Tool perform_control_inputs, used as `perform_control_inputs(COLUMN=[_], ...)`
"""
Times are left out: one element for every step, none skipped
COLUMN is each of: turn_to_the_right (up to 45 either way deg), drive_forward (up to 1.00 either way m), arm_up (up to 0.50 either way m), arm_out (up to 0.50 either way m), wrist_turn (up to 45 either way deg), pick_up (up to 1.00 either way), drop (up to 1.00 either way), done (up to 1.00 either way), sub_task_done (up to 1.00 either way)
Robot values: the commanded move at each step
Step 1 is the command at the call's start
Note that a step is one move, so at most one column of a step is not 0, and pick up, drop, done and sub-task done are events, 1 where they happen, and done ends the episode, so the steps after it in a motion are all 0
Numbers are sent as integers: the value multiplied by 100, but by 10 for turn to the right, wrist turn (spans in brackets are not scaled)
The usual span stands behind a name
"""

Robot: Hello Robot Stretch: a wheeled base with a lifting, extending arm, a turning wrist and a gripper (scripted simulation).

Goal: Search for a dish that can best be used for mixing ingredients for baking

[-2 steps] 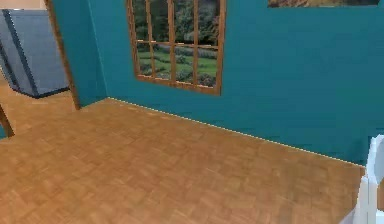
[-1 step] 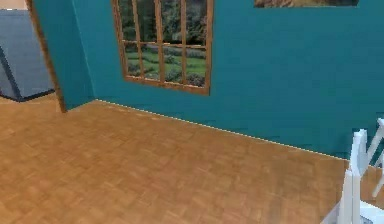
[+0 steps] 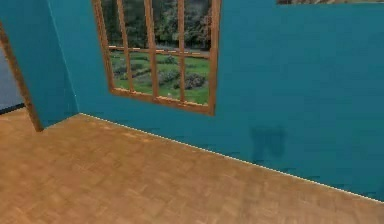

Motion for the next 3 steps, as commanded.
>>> perform_control_inputs(turn_to_the_right=[330,0,450], drive_forward=[0,100,0], arm_up=[0,0,0], arm_out=[0,0,0], wrist_turn=[0,0,0], pick_up=[0,0,0], drop=[0,0,0], done=[0,0,0], sub_task_done=[0,0,0])
